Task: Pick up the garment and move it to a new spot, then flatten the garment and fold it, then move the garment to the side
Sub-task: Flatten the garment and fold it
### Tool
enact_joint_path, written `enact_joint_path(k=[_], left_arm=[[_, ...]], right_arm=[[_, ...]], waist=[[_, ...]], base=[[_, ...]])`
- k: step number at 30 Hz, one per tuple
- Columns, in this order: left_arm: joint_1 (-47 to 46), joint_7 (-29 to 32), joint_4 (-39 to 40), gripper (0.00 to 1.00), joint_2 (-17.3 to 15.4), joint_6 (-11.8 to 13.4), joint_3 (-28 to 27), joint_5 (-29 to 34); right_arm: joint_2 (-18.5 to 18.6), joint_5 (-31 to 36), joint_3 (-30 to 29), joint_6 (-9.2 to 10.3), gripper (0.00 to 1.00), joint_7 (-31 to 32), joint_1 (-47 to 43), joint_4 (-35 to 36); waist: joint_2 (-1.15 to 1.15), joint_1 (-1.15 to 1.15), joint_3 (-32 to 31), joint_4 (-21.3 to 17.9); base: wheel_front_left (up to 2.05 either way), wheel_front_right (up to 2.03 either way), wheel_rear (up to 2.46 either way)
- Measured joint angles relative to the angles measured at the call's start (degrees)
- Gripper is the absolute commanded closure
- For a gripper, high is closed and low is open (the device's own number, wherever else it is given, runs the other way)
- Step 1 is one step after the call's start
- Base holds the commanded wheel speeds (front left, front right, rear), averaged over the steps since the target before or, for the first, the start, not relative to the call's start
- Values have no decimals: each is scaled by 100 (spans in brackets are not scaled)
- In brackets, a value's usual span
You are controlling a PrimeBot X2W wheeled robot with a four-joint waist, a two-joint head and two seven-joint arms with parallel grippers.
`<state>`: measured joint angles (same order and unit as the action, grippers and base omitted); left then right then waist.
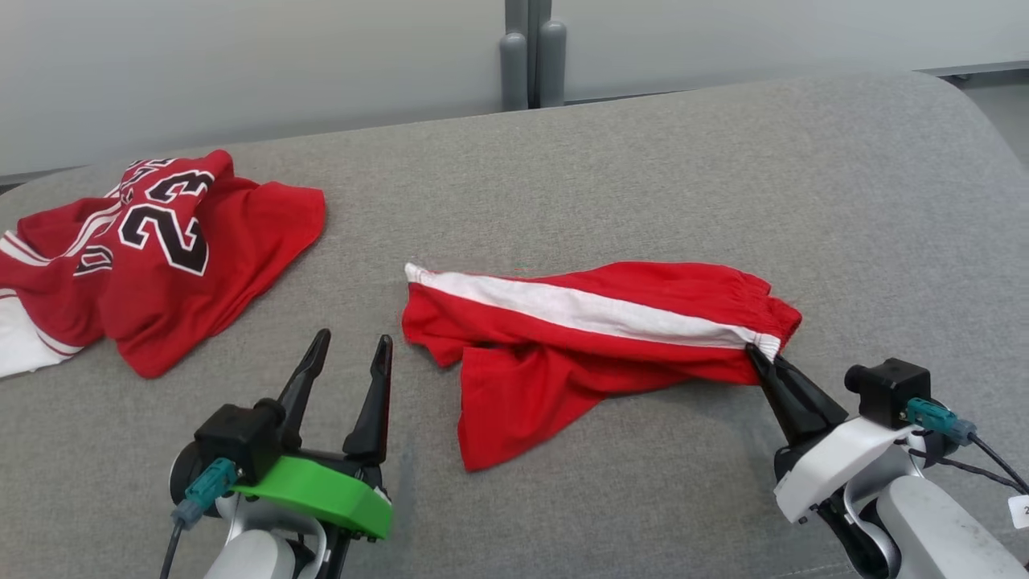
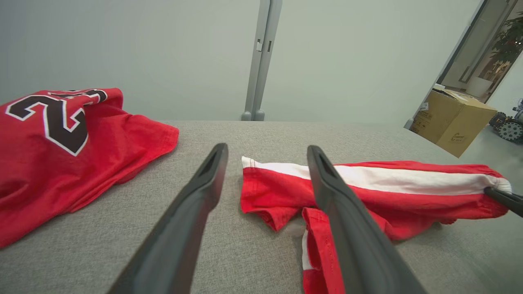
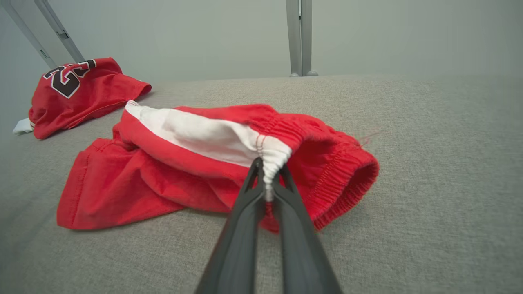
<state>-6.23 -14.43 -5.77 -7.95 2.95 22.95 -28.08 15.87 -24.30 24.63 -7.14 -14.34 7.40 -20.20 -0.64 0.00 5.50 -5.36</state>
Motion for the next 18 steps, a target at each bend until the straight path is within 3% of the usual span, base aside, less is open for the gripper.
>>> enact_joint_path(k=[7, 10, 18], left_arm=[[215, 85, -319, 0, 108, -204, 171, -383], [188, 208, -426, 0, 108, -303, 288, -394], [-353, 559, -464, 0, 48, -502, 538, -285]], right_arm=[[187, -36, -79, 0, 100, 0, -304, 136], [615, 321, 121, -1, 100, 1, -455, -74], [620, 434, 261, -1, 100, 1, -520, -353]], waist=[[0, 0, -99, -296], [0, 0, -123, -360], [0, 0, -28, -458]], base=[[0, 0, 0], [0, 0, 0], [0, 0, 0]])
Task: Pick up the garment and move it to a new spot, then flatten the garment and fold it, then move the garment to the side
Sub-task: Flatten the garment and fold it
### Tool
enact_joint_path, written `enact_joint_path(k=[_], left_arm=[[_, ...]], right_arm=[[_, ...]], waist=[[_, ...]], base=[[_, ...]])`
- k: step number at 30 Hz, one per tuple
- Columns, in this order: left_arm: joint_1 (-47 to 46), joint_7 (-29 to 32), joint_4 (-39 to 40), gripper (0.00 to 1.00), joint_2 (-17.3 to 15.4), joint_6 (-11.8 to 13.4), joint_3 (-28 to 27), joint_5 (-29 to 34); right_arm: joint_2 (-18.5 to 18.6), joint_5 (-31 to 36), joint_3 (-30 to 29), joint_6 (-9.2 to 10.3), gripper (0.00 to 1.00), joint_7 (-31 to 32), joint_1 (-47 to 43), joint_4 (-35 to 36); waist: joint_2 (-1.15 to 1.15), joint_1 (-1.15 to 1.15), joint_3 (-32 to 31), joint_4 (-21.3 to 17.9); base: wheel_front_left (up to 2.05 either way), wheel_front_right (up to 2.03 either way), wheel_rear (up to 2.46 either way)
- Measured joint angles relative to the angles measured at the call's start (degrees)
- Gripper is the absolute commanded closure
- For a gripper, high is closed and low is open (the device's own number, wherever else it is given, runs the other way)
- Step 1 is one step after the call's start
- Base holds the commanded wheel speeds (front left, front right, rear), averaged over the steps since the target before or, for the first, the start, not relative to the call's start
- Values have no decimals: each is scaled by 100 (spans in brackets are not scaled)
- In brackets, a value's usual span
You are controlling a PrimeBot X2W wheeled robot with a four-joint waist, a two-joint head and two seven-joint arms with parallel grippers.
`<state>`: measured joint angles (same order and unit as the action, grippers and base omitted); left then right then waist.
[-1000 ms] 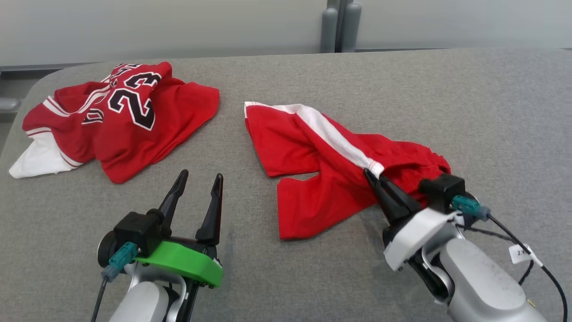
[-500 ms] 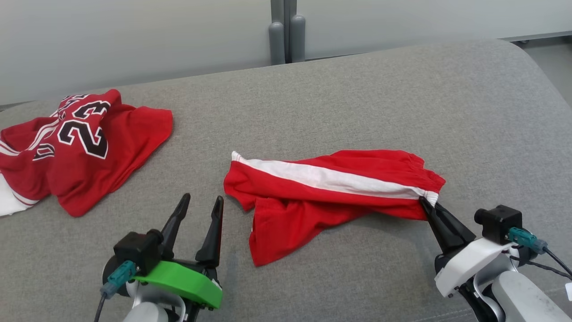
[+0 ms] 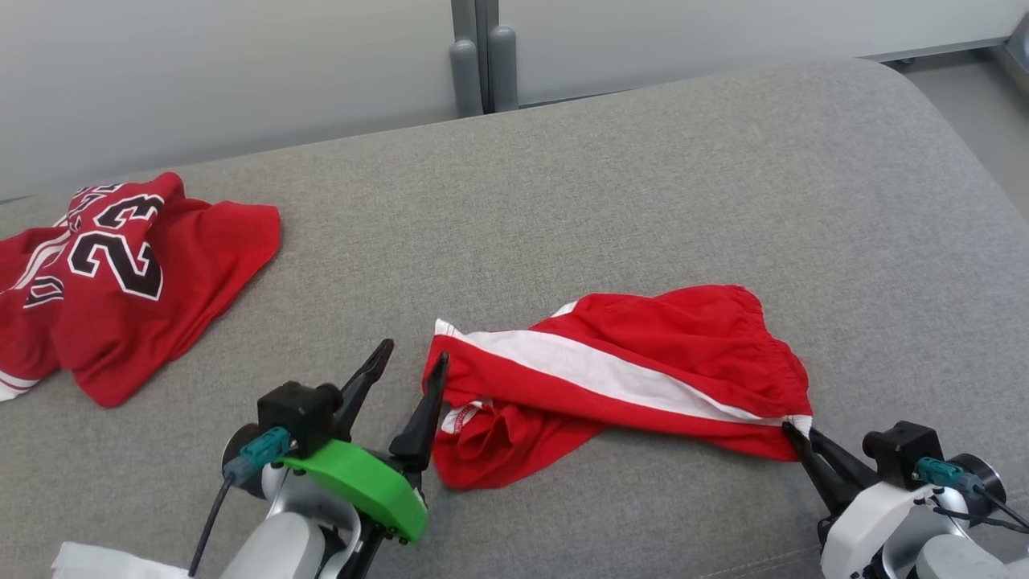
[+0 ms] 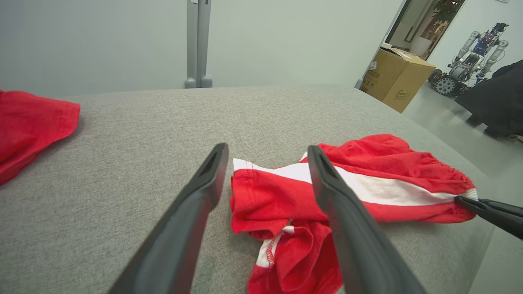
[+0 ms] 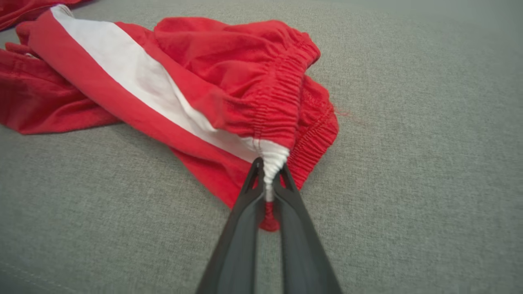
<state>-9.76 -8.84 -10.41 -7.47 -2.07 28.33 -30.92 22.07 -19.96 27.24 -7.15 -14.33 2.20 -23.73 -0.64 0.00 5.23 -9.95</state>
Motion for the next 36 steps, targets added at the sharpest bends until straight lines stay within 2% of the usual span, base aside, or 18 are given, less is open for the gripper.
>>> enact_joint_path(k=[3, 9, 21, 31, 36], left_arm=[[-124, 96, -18, 0, 109, -96, 115, -18], [-207, 303, -129, 0, 268, -103, 263, -125], [-1129, 1406, -960, 0, 310, -69, 555, 10], [-1731, 2298, -1568, 0, 361, 170, 533, -15], [-2026, 2476, -1744, 0, 420, 333, 450, -58]], right_arm=[[2, 8, 10, 0, 100, 0, -8, -135], [-11, 27, -8, 0, 100, 0, -21, -216], [-103, 47, 73, 0, 100, 0, -9, -264], [-212, 142, 285, 0, 100, 0, 125, -258], [-230, 196, 452, 0, 100, -1, 254, -242]], waist=[[0, 0, 38, -26], [0, 0, 70, -15], [0, 0, 106, 103], [0, 0, 213, 23], [0, 0, 298, -79]], base=[[0, 0, 0], [0, 0, 0], [0, 0, 0], [0, 0, 0], [0, 0, 0]])
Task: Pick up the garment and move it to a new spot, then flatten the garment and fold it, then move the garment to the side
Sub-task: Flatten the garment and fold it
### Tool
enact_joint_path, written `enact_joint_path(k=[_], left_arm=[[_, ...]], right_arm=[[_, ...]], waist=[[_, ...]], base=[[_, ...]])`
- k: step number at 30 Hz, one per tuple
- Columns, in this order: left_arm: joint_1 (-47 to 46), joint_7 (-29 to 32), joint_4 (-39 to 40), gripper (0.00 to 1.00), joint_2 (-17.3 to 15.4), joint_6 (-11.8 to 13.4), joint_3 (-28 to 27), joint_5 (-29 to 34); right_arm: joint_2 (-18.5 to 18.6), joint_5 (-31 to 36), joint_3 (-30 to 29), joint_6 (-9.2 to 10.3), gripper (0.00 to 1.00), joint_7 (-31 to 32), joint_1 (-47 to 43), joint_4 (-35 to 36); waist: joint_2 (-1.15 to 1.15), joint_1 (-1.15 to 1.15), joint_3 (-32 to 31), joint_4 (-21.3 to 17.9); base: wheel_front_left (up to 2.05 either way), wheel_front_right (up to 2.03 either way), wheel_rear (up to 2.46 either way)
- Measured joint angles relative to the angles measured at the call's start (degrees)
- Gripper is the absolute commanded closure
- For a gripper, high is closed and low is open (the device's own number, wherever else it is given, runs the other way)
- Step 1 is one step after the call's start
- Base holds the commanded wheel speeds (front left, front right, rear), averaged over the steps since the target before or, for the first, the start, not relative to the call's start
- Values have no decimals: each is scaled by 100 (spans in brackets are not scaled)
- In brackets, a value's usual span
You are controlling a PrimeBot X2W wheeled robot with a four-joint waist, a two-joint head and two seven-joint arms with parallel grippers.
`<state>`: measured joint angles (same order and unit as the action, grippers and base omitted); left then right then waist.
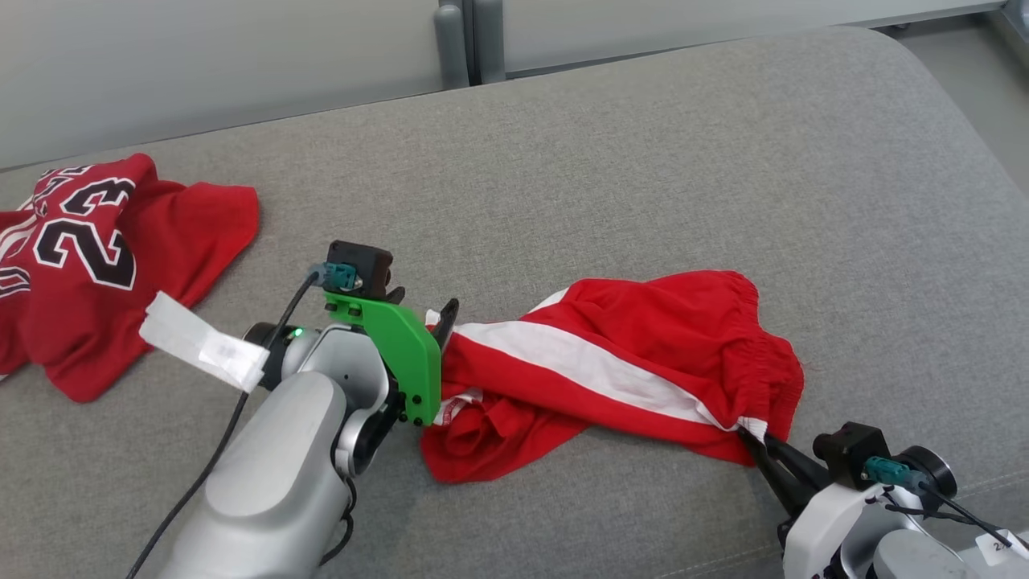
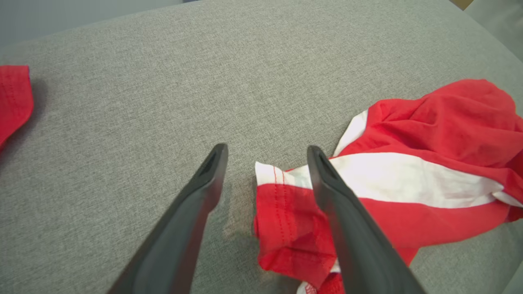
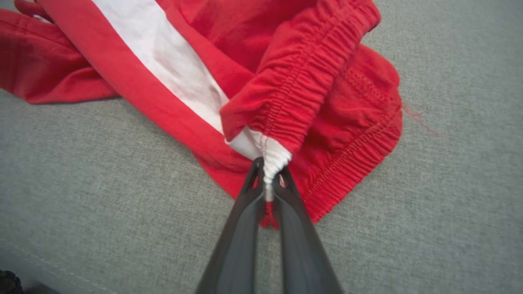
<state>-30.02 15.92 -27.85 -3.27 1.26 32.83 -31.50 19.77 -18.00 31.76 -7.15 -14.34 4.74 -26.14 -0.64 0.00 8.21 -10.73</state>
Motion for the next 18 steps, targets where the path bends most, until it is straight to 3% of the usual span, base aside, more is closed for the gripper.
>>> enact_joint_path(k=[10, 16, 18], left_arm=[[-371, 353, -355, 0, 57, 34, 90, -11], [-450, 533, -580, 20, 63, 77, 202, -13], [-469, 608, -665, 33, 65, 77, 250, -13]], right_arm=[[-2, 42, 42, 0, 100, 1, 96, 7], [0, 42, 30, 0, 100, 1, 96, -15], [-3, 42, 30, 0, 100, 1, 96, -19]], waist=[[0, 0, 207, -197], [0, 0, 233, -218], [0, 0, 233, -217]], base=[[0, 0, 0], [0, 0, 0], [0, 0, 0]])
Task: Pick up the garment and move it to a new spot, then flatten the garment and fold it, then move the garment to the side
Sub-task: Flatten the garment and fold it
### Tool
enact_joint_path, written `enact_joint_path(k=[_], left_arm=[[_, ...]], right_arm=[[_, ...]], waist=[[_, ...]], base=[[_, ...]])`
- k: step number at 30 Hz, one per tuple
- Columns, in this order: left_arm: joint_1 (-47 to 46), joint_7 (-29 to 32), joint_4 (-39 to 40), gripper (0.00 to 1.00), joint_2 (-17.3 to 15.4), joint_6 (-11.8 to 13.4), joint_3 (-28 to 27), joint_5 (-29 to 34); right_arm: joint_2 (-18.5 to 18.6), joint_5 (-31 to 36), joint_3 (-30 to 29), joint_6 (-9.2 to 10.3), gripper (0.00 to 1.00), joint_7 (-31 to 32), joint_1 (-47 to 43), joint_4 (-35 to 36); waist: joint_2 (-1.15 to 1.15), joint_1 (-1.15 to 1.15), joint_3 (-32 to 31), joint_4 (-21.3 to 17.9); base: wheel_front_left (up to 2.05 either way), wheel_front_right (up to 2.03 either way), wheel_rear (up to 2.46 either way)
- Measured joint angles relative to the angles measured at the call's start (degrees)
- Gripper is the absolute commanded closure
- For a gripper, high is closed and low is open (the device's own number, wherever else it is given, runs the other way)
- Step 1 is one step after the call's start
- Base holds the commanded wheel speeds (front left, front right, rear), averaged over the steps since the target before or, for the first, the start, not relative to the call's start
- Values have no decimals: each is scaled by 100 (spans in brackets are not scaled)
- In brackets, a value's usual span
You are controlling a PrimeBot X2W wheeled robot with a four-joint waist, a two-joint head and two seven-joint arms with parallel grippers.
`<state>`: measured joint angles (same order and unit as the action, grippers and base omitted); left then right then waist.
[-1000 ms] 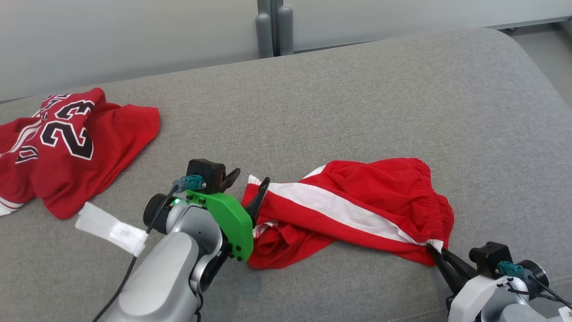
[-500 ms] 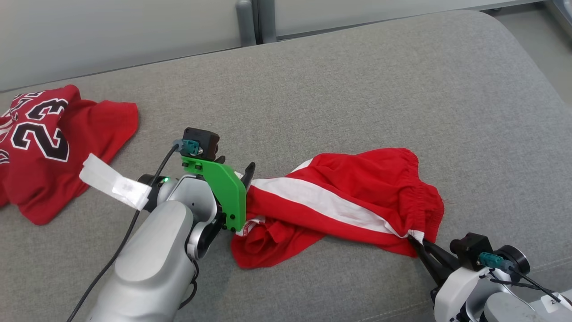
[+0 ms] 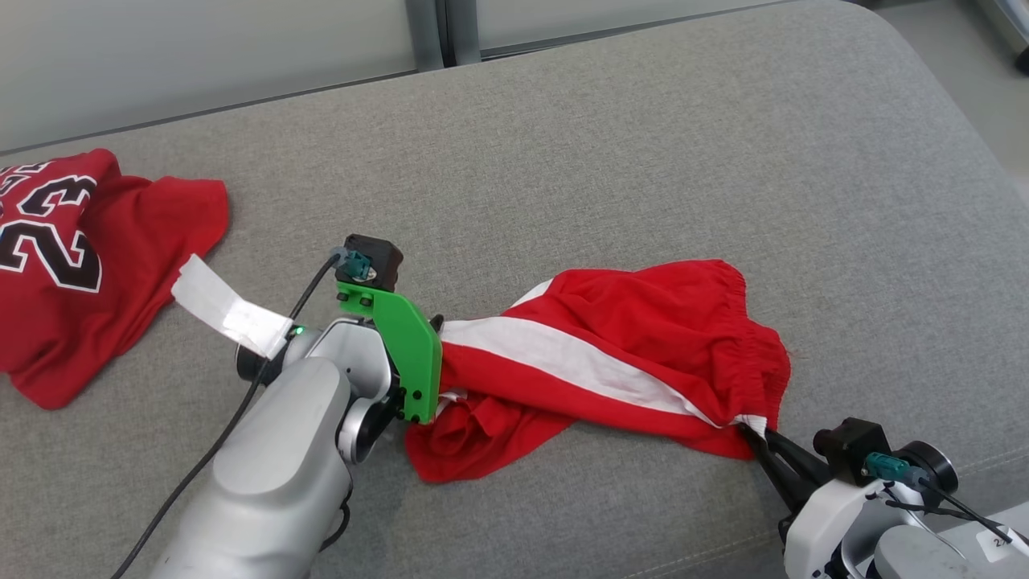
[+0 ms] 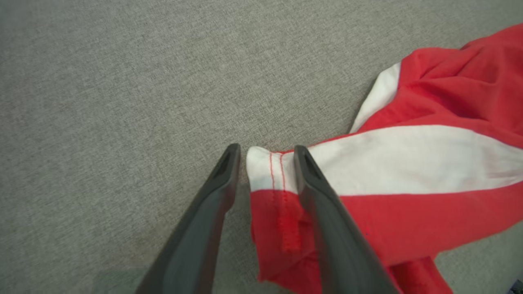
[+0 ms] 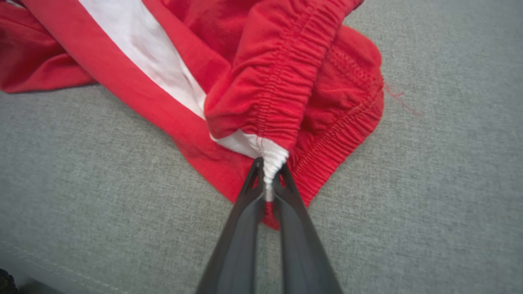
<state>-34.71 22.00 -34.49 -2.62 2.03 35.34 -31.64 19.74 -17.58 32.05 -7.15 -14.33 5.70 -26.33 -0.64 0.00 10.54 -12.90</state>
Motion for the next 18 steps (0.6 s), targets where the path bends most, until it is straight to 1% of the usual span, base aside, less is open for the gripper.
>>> enact_joint_path(k=[1, 3, 5, 7, 10, 12, 13, 14, 15, 16, 17, 18], left_arm=[[-4, 51, -26, 36, 2, 0, 15, 0], [-9, 74, -44, 39, 7, -1, 25, -5], [-52, 143, -81, 52, 11, -1, 34, -40], [-74, 218, -138, 60, 15, -1, 33, -104], [-74, 327, -210, 59, 19, -7, 63, -252], [-74, 419, -230, 55, 21, -12, 88, -311], [-74, 427, -241, 55, 21, -35, 111, -314], [-74, 430, -246, 53, 22, -51, 130, -316], [-74, 443, -252, 46, 23, -51, 140, -321], [-75, 443, -259, 19, 24, -51, 141, -342], [-80, 443, -267, 0, 24, -51, 141, -346], [-85, 443, -274, 0, 25, -51, 141, -348]], right_arm=[[-1, 0, 1, 0, 100, -1, 0, -1], [-2, 0, 1, 0, 100, -1, 0, -1], [-4, 0, 3, 0, 100, -1, 2, -1], [-5, 0, 9, 0, 100, 0, 5, -2], [-7, 0, 12, 0, 100, -1, 30, -2], [-5, 0, 18, 0, 100, -1, 62, -4], [-5, 0, 21, 0, 100, 0, 81, -4], [-5, 0, 23, 0, 100, -1, 89, -3], [-5, 0, 29, 0, 100, 0, 89, -4], [-5, 1, 36, 0, 100, -1, 89, -4], [-5, 1, 43, 0, 100, 0, 88, -4], [-7, 1, 48, 0, 100, 0, 88, -4]], waist=[[0, 0, -1, 2], [0, 0, -4, 7], [0, 0, -7, 13], [0, 0, -8, 18], [0, 0, -9, 22], [0, 0, -8, 23], [0, 0, -8, 23], [0, 0, -8, 21], [0, 0, -8, 19], [0, 0, -7, 15], [0, 0, -5, 10], [0, 0, -4, 5]], base=[[0, 0, 0], [0, 0, 0], [0, 0, 0], [0, 0, 0], [0, 0, 0], [0, 0, 0], [0, 0, 0], [0, 0, 0], [0, 0, 0], [0, 0, 0], [0, 0, 0], [0, 0, 0]])
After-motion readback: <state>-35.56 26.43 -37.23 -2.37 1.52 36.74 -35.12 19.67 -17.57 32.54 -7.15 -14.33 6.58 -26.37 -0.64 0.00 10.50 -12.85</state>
